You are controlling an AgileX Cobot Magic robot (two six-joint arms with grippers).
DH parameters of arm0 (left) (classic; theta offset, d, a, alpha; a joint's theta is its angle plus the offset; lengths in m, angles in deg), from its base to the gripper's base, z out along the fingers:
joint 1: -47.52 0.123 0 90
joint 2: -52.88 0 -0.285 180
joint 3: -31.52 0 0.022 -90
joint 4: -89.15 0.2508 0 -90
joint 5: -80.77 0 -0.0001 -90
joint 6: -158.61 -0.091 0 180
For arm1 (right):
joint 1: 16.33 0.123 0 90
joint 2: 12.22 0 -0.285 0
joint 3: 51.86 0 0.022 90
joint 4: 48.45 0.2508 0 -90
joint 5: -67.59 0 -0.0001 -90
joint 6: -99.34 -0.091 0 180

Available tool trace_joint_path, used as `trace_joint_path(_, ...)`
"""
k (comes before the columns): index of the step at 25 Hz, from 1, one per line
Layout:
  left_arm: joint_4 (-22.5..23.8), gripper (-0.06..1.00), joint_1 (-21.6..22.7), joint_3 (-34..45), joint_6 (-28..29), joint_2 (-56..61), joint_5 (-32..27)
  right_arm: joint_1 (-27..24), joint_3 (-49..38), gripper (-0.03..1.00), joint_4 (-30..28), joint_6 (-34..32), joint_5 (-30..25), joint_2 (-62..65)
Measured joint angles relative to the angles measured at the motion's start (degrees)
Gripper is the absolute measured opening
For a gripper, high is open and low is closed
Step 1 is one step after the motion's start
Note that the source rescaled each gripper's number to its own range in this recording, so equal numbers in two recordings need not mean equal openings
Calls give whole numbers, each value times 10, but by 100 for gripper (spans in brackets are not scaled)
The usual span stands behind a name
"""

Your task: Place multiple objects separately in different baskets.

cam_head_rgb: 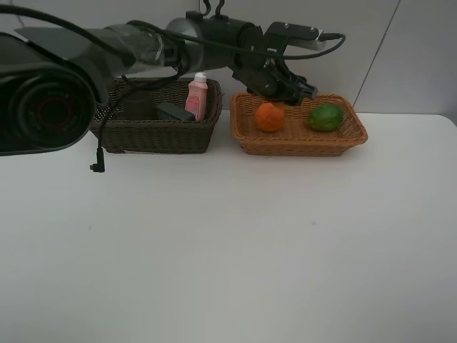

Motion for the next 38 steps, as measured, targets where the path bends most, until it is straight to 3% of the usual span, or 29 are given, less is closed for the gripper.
trace_joint_path(6, -5, 76, 0, -1, -7, -1, 3, 0, 0, 100, 0, 0, 0, 0)
trace_joint_path(19, -5, 76, 0, -1, -85, -4, -3, 0, 0, 100, 0, 0, 0, 0)
trace_joint_path(24, -5, 98, 0, -1, -85, -7, 1, 0, 0, 100, 0, 0, 0, 0)
trace_joint_path(38, -5, 100, -1, -1, -85, -7, 5, 0, 0, 100, 0, 0, 0, 0)
